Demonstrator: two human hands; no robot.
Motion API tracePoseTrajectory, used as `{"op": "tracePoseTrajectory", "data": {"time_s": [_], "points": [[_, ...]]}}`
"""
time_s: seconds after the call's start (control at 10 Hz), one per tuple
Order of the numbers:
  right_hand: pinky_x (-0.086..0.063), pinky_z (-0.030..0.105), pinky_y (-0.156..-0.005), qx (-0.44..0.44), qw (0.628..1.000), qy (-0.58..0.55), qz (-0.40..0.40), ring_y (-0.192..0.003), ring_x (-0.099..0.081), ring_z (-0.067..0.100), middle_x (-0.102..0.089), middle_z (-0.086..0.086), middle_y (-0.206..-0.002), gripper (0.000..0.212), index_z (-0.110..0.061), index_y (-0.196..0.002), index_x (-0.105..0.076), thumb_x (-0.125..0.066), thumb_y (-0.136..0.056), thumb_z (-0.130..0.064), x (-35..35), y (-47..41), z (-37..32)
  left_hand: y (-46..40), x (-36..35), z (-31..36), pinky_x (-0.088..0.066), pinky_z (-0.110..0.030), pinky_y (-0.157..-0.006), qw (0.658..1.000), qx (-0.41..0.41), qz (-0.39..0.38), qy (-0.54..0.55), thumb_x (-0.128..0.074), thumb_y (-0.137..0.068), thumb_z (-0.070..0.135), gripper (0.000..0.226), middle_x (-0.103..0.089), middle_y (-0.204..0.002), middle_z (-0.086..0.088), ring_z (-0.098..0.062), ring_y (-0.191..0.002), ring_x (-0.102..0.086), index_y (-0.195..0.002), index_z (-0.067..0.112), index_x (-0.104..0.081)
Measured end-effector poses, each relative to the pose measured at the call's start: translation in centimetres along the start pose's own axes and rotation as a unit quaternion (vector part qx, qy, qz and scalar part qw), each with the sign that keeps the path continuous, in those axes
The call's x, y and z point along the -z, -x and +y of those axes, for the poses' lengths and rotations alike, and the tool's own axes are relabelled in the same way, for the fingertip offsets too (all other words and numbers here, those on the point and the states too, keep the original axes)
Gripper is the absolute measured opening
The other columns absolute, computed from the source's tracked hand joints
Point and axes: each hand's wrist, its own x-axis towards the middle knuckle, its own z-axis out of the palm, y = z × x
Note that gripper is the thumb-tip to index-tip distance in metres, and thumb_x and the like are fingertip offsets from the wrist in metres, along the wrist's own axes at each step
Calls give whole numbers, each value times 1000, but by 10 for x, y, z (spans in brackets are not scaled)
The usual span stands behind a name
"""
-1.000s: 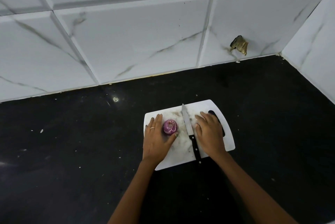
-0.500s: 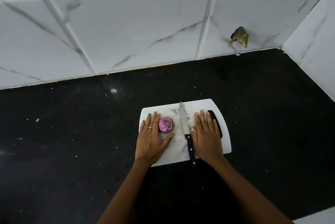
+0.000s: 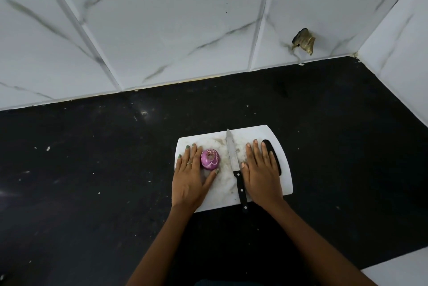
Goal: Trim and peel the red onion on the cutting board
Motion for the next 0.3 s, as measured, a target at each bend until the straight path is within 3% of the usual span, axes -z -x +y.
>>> {"op": "tracePoseTrajectory", "data": {"time_s": [0.3], "points": [[-9,42,-118,0,996,-90,-3,-147,-15,23,-25,8,-156,66,-14,-148,-29,-10,-93,-45,8,-2,-4,4,6,5,2,-29,-118,998,-3,31,51,-22,-86,66,84,-8,-159,0,-12,-146,1,-151,16,-10]]}}
